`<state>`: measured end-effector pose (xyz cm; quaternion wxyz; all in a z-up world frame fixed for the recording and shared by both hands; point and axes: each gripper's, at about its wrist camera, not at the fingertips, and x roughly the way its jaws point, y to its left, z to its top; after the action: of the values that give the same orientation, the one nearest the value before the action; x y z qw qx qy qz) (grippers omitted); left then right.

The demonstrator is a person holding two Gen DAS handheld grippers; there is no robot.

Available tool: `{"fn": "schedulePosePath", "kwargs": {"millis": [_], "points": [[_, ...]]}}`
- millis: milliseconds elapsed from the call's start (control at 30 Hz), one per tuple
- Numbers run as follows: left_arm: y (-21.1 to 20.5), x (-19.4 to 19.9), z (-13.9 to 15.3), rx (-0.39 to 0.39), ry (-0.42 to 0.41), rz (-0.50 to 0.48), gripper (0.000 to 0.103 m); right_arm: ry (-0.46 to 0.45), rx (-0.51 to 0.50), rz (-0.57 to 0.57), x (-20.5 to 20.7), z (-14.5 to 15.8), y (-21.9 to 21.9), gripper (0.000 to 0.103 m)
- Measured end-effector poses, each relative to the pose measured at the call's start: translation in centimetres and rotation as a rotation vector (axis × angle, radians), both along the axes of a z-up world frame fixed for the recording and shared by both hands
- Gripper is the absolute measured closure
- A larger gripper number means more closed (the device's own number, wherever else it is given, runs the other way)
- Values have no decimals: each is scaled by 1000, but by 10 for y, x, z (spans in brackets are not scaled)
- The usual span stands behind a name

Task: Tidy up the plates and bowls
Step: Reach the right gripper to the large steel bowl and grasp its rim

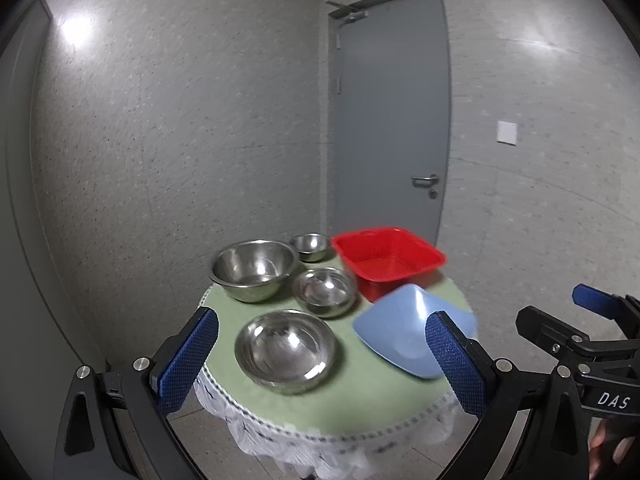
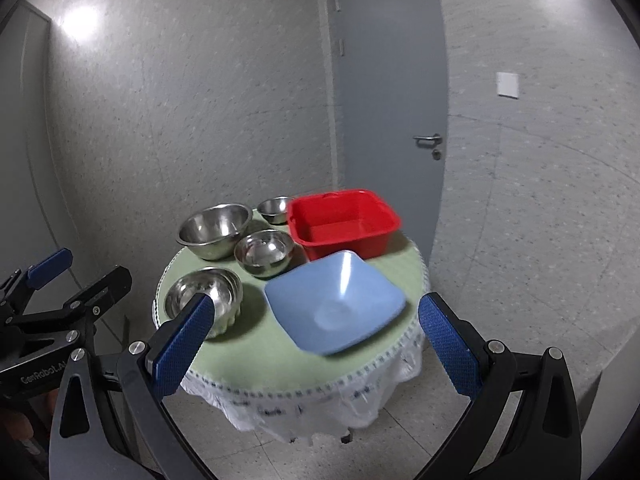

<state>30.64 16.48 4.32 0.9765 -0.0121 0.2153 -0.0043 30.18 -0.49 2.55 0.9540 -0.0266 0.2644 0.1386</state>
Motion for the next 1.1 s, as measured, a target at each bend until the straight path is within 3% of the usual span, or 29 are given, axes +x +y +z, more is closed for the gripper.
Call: {"fn": "schedulePosePath", "kwargs": {"millis": [300, 567, 700, 900, 1067, 1100], "points": [[35, 121, -2, -34, 54, 95, 1, 54, 12, 133, 113, -8, 53, 0], [83, 238, -2, -118, 163, 164, 1, 196, 23, 251, 228, -15, 123, 0], [118, 302, -20, -159, 276, 189, 1, 302, 25, 290, 277, -31, 165, 0], [165, 398, -59, -164, 434, 190, 1, 462, -32, 246, 346, -76, 214, 0], [193, 470, -93, -159, 530, 151, 11, 556, -93, 196, 389, -118, 243, 0], [198, 483, -101, -157, 549, 148, 17, 578, -103, 189, 395, -126, 247, 1]]}}
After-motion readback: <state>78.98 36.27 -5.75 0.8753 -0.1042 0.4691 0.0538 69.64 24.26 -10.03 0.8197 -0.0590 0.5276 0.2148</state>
